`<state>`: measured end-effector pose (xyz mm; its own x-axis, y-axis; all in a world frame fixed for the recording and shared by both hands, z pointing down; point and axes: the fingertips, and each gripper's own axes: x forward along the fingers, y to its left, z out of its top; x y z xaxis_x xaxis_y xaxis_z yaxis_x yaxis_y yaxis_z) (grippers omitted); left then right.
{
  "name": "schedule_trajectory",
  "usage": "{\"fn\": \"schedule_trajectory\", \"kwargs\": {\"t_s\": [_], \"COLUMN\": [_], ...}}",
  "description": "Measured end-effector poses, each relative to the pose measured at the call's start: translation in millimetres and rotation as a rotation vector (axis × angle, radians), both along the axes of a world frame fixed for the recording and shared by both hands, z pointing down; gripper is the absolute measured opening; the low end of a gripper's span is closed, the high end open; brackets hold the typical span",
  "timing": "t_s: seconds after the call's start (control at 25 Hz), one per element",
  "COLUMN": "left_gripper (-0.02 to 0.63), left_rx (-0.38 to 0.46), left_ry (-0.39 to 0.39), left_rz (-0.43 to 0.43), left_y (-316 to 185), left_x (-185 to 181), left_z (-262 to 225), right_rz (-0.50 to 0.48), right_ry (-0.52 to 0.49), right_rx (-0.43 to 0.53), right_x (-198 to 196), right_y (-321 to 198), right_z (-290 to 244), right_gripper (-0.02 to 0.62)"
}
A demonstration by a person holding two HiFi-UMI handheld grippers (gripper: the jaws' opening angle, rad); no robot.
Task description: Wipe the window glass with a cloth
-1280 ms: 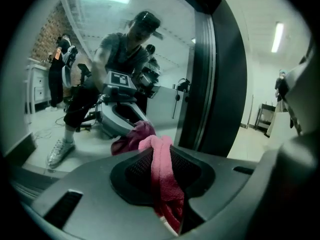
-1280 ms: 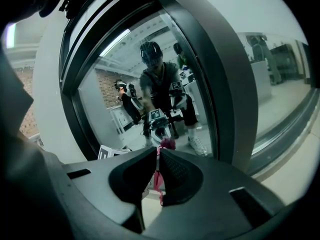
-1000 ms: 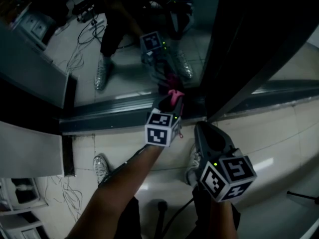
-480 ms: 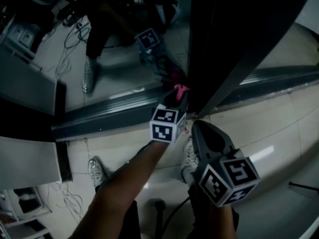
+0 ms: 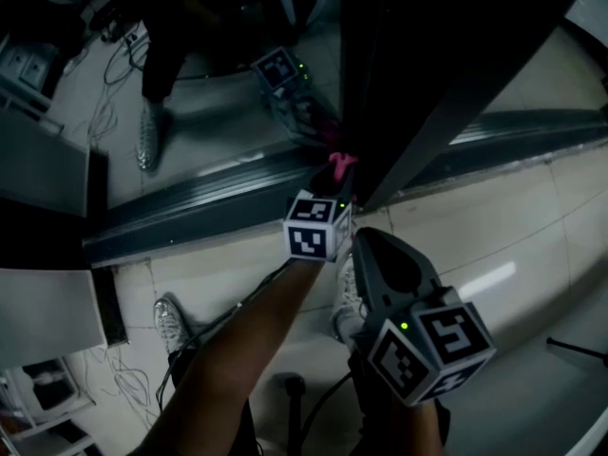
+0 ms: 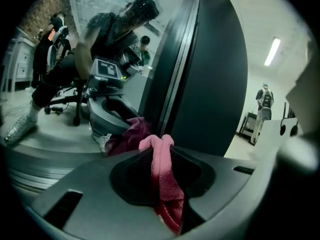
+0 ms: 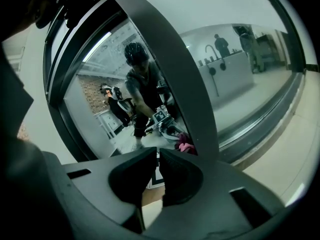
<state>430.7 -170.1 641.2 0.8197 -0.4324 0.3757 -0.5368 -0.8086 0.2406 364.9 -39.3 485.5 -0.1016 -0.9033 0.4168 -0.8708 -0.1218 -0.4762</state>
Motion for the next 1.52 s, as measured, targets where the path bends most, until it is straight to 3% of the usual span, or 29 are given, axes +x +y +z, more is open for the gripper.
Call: {"fn": "schedule_trajectory", "kwargs": {"t_s": [0.32,0.84,1.24,1.52], "left_gripper": [0.092,0.092,0.092,0.092], "left_rx": [-0.025,-0.039,-0.033,-0.027], "left_ry": [-0.038,-0.129,-0.174,-0.197], "left_rz": [-0.019,-0.039,-0.092,-0.113], "left_y": [-2,-9,-26,-42], "left_x": [-1,-13,-57,-103], "left_z": [23,35,40,38], "right_rz": [0.034,-0.025,-0.115,-0.197], "right_ry": [0.015,0.196,0.234,0.252], "right_rx": [-0.055,-0.225,-0.35,-0.294], "right_x": [12,5,-29,-66], "right_y": [4,4,3,-30], "right_z": [15,36,60,45], "right_gripper": [0.017,0.017,0.017,0.017]}}
